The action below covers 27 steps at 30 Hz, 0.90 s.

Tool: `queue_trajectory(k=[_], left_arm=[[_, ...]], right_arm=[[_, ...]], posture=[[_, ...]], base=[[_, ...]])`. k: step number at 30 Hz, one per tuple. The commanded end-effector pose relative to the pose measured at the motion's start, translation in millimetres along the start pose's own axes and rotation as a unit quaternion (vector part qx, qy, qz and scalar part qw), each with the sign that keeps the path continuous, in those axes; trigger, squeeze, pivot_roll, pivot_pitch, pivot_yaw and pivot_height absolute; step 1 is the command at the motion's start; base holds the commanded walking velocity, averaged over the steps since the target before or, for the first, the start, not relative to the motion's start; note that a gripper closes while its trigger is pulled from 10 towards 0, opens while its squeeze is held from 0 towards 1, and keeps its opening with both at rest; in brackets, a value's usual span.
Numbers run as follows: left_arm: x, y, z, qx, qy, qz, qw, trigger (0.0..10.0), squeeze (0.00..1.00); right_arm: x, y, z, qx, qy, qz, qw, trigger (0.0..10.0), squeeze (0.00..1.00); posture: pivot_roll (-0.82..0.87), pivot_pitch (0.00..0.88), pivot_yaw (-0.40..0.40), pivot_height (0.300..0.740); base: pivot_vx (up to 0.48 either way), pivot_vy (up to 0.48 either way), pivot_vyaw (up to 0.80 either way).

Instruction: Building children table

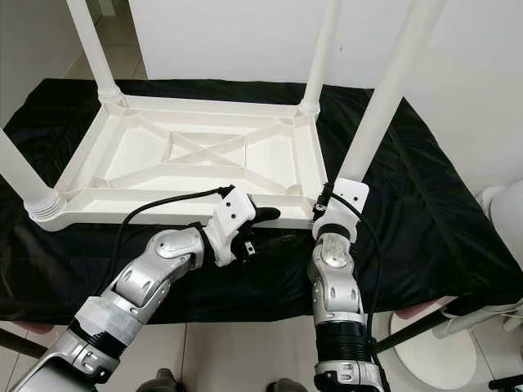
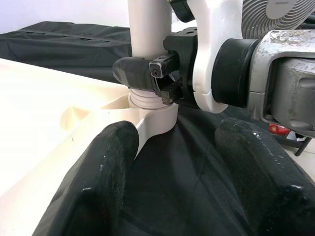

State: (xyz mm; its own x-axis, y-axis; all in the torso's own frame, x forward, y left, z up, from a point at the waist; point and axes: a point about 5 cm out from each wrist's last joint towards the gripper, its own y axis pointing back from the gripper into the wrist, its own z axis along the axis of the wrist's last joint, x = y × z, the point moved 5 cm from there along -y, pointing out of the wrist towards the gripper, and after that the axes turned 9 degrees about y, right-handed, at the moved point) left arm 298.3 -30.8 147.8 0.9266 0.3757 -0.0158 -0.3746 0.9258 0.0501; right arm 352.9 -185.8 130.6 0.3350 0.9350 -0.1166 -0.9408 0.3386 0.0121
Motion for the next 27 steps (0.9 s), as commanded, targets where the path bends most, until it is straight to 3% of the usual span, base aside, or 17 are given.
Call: queue_trajectory(k=[1, 4, 5, 8, 13, 14, 19, 27], left_arm=[[-7.8, -0.8, -3, 0.007, -0.005, -0.03, 1.0, 10.0, 0.0], [-7.3, -0.6, -3, 0.007, -0.004, -0.029, 1.0, 10.0, 0.0], [-6.7, -0.4, -3, 0.007, -0.004, -0.027, 1.0, 10.0, 0.0], [-6.2, -0.2, -3, 0.007, -0.003, -0.026, 1.0, 10.0, 0.0], [-7.0, -0.1, -3, 0.006, -0.002, -0.025, 1.0, 10.0, 0.0], [-6.8, -0.3, -3, 0.005, -0.002, -0.025, 1.0, 10.0, 0.0], [-5.7, -1.2, -2, 0.004, 0.0, -0.024, 1.0, 10.0, 0.0], [-5.1, -4.8, -1, 0.003, 0.0, -0.027, 1.0, 10.0, 0.0]], right_arm=[[-5.5, 2.5, -14, 0.025, 0.006, -0.001, 1.0, 10.0, 0.0], [-8.0, 3.1, -14, 0.023, 0.006, -0.003, 1.0, 10.0, 0.0], [-9.5, 4.0, -13, 0.018, 0.0, 0.002, 1.0, 10.0, 0.96], [-10.6, 5.3, -11, 0.01, -0.004, 0.008, 1.0, 10.0, 1.0], [-20.7, 13.8, -11, -0.004, -0.002, 0.047, 0.999, 10.0, 1.0], [-25.9, 16.6, -12, -0.008, 0.001, 0.066, 0.998, 10.0, 0.0], [-37.1, 19.7, -22, -0.012, 0.047, 0.13, 0.99, 10.0, 0.0], [-28.1, 13.9, -12, -0.052, 0.072, 0.224, 0.971, 10.0, 0.0]], posture=[[0.01, 0.0, -0.052, 0.74], [0.01, 0.0, -0.055, 0.74], [0.01, 0.0, -0.056, 0.74], [0.01, 0.0, -0.057, 0.74], [0.0, 0.0, -0.064, 0.74], [0.0, 0.0, -0.063, 0.74], [-0.01, 0.0, -0.052, 0.74], [-0.02, 0.0, -0.041, 0.74]], base=[[0.0, 0.0, 0.0], [0.0, 0.0, 0.0], [0.0, 0.0, 0.0], [0.0, 0.0, 0.0], [0.0, 0.0, 0.0], [0.0, 0.0, 0.0], [0.0, 0.0, 0.0], [0.0, 0.0, 0.0]])
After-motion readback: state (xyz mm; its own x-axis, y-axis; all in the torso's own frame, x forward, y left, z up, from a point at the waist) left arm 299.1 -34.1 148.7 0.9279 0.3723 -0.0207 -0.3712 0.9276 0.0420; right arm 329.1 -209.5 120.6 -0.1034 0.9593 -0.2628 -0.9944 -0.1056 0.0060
